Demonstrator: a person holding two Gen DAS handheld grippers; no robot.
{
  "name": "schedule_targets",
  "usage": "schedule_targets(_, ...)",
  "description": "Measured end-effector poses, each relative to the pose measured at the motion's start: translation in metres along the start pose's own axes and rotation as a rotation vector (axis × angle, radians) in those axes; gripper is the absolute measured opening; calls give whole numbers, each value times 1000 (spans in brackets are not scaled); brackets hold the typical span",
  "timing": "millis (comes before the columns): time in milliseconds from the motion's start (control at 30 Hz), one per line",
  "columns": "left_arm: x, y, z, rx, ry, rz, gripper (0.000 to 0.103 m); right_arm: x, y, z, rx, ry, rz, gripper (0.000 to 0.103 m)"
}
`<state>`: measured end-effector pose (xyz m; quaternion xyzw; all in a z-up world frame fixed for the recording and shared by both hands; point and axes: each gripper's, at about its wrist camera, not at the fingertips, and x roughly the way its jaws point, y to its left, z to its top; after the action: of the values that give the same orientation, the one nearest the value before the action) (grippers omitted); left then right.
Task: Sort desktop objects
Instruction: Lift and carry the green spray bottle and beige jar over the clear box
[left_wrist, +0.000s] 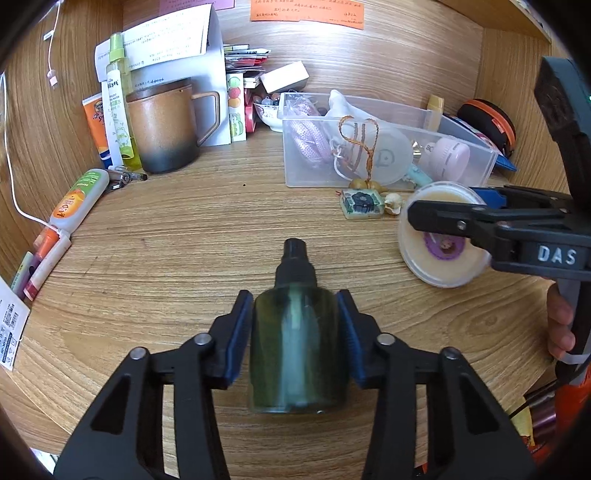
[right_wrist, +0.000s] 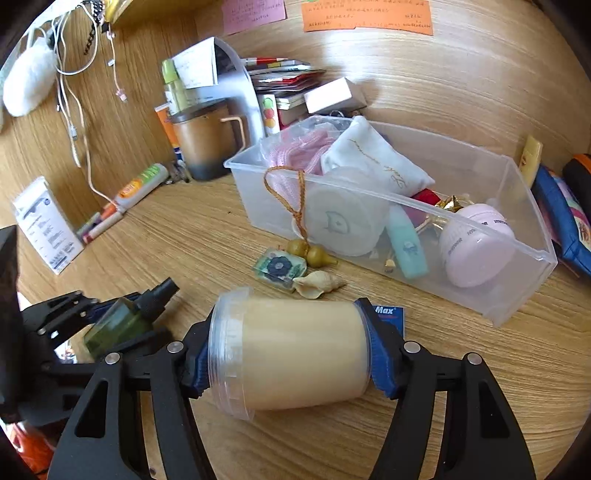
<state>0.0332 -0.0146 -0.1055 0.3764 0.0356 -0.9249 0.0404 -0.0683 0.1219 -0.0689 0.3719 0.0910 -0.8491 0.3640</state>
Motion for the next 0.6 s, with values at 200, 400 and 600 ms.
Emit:
schedule_targets(200, 2, 2, 3, -20, -6, 1, 41, -9, -3, -6, -1, -11, -5, 63)
schedule_targets(400, -4, -2, 12, -8, -31, 15, 41, -24, -11, -5, 11, -46, -14, 63)
schedule_targets(600, -12, -5, 31, 8, -69, 9, 41, -39, -15, 1, 7, -76, -20, 63)
